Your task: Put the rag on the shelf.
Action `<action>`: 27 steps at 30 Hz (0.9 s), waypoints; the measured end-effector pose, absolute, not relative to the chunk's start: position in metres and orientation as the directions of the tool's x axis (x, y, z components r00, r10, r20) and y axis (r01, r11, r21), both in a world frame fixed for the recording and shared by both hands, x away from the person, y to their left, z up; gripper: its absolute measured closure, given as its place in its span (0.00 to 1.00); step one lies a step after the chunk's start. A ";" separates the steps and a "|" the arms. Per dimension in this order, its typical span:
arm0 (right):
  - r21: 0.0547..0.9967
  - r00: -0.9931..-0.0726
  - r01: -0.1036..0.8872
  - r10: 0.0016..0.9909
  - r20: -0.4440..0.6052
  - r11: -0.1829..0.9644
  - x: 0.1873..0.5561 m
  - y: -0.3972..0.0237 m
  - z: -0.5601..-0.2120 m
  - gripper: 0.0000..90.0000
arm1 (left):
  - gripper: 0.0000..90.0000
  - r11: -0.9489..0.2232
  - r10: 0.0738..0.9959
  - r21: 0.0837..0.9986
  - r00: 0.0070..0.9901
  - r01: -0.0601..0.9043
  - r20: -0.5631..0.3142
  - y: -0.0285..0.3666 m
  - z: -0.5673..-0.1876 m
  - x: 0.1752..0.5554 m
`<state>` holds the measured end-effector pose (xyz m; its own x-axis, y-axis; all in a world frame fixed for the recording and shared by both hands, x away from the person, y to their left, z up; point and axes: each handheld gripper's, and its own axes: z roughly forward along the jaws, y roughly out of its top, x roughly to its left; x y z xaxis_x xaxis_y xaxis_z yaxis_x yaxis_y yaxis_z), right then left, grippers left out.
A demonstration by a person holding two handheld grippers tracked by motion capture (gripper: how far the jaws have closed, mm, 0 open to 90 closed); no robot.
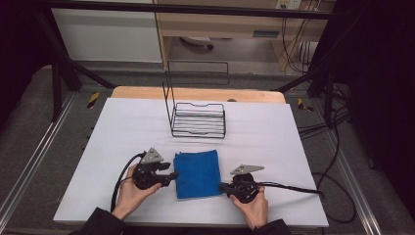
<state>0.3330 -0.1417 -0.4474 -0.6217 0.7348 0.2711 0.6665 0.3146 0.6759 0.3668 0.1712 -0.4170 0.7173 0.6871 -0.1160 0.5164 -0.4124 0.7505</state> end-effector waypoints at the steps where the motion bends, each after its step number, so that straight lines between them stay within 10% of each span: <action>1: 0.674 -0.620 0.669 0.735 0.274 0.313 0.334 -0.143 -0.446 0.97 | 0.49 -0.422 0.702 0.747 0.707 0.513 -0.089 0.168 -0.415 0.381; 27: 0.643 -0.634 0.664 0.743 0.213 0.382 0.358 -0.166 -0.434 0.97 | 0.96 -0.487 0.664 0.675 0.737 0.554 -0.126 0.147 -0.442 0.426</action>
<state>0.3581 -0.1655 -0.4342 -0.6338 0.7435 0.2135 0.6643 0.3819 0.6425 0.4256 0.1474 -0.4415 0.7370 0.6640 -0.1264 0.5544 -0.4869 0.6750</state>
